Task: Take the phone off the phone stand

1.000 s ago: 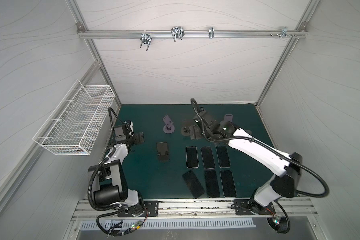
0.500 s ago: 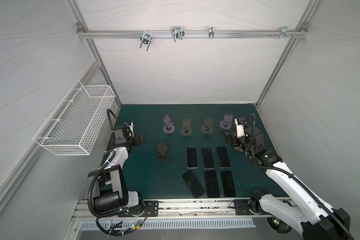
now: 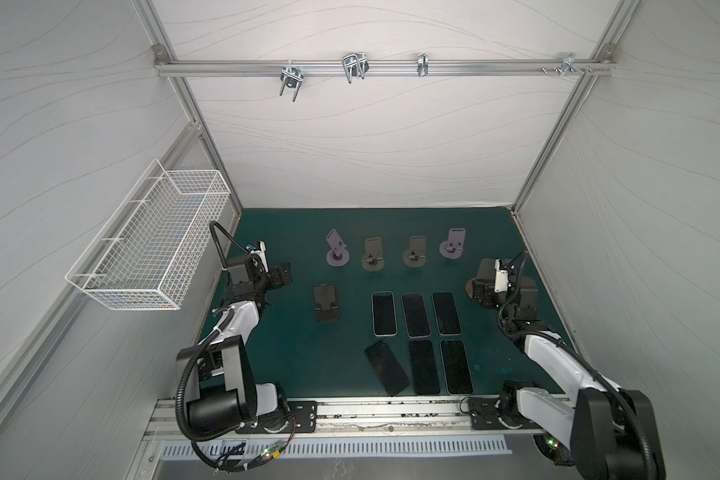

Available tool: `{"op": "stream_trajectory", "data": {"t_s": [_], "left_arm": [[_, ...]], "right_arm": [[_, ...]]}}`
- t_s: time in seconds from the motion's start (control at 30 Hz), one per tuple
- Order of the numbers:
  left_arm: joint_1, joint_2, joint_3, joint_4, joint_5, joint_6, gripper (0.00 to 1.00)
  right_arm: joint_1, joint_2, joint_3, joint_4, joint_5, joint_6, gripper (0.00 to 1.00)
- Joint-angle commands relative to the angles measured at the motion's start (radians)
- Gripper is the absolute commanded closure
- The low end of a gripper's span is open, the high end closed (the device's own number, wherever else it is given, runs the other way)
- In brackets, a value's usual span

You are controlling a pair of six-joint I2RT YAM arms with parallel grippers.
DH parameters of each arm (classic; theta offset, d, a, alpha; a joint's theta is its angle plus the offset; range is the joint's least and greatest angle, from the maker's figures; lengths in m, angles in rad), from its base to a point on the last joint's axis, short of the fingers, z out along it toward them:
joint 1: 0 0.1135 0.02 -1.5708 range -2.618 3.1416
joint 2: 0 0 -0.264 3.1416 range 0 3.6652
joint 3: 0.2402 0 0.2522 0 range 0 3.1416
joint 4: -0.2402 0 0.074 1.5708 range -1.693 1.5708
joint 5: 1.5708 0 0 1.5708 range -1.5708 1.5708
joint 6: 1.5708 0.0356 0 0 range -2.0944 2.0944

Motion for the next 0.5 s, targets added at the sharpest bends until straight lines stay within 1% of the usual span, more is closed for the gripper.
{"op": "stream_trajectory", "data": {"t_s": [0.0, 0.13, 0.17, 0.3, 0.37, 0.47], "left_arm": [[-0.05, 0.01, -0.009, 0.116, -0.059, -0.011, 0.0], [-0.073, 0.032, -0.022, 0.228, -0.119, -0.006, 0.0], [-0.078, 0.037, -0.019, 0.233, -0.129, -0.007, 0.0], [-0.081, 0.046, -0.012, 0.228, -0.154, -0.013, 0.0], [-0.081, 0.047, -0.004, 0.214, -0.158, -0.016, 0.0], [-0.081, 0.05, 0.011, 0.158, -0.154, -0.031, 0.0]], "right_arm": [[-0.056, 0.067, -0.018, 0.224, -0.175, 0.04, 0.01], [-0.063, 0.191, -0.037, 0.385, -0.194, 0.048, 0.01], [-0.063, 0.204, -0.033, 0.395, -0.201, 0.038, 0.01], [-0.064, 0.245, -0.008, 0.412, -0.155, 0.006, 0.01], [-0.066, 0.258, 0.016, 0.377, -0.173, -0.008, 0.01], [-0.057, 0.26, 0.019, 0.377, -0.179, -0.021, 0.01]]}}
